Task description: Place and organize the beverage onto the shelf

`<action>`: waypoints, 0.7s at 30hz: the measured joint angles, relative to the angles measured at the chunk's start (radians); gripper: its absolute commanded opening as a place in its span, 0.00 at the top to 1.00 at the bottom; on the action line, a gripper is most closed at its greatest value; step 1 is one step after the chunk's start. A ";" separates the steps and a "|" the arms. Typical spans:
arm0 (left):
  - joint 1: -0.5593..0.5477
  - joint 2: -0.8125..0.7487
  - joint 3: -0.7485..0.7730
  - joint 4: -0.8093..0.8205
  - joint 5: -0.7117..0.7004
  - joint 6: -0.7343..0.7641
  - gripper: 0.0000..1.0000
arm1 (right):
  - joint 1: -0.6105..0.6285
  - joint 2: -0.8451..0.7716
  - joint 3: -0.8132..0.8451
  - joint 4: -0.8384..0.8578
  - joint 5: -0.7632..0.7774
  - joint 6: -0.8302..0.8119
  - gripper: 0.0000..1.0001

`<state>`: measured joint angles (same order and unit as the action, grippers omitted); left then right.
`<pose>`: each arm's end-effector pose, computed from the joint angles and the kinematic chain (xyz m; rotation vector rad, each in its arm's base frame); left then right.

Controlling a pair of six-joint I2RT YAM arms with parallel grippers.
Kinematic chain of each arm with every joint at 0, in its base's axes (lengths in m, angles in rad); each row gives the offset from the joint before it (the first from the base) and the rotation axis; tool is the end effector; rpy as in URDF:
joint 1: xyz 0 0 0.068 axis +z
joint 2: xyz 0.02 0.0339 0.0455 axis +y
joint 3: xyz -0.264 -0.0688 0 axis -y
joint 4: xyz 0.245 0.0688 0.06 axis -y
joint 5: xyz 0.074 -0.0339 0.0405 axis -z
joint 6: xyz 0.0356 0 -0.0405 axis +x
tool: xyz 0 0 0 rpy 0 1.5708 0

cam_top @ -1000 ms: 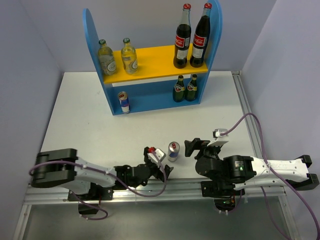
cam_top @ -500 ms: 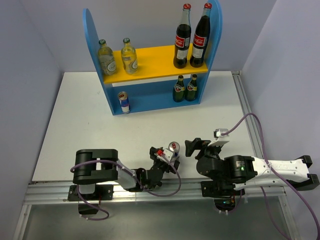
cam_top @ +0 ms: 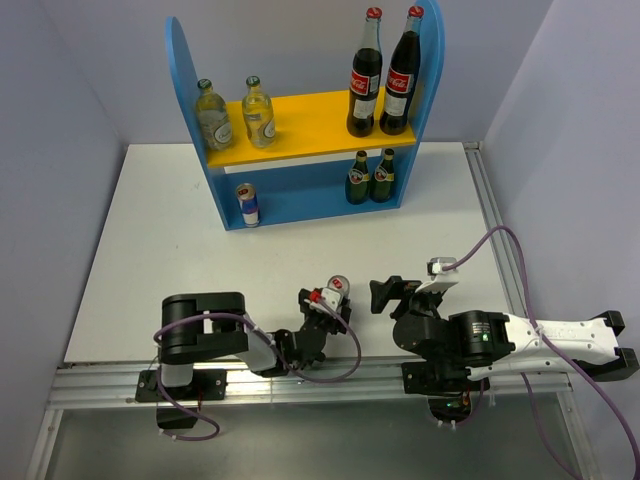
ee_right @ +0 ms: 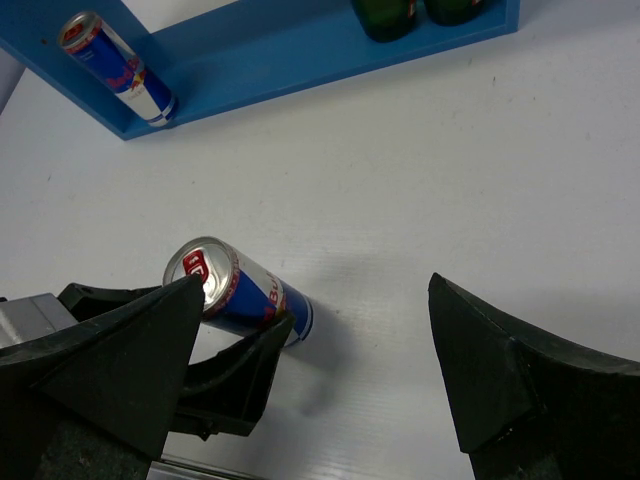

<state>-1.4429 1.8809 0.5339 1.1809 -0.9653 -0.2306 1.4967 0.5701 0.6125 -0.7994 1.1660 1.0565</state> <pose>0.0681 -0.3002 0.1237 0.3157 1.6529 -0.4266 0.0403 0.1013 0.2659 0.1058 1.8602 0.3965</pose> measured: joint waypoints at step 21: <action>0.123 0.063 0.060 0.007 0.014 -0.006 1.00 | 0.000 -0.006 0.000 0.000 0.000 0.000 0.00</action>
<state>-1.3201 1.9438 0.5934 1.1877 -0.9508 -0.2363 1.4967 0.5636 0.6125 -0.7990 1.1660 1.0565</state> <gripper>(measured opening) 0.578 0.998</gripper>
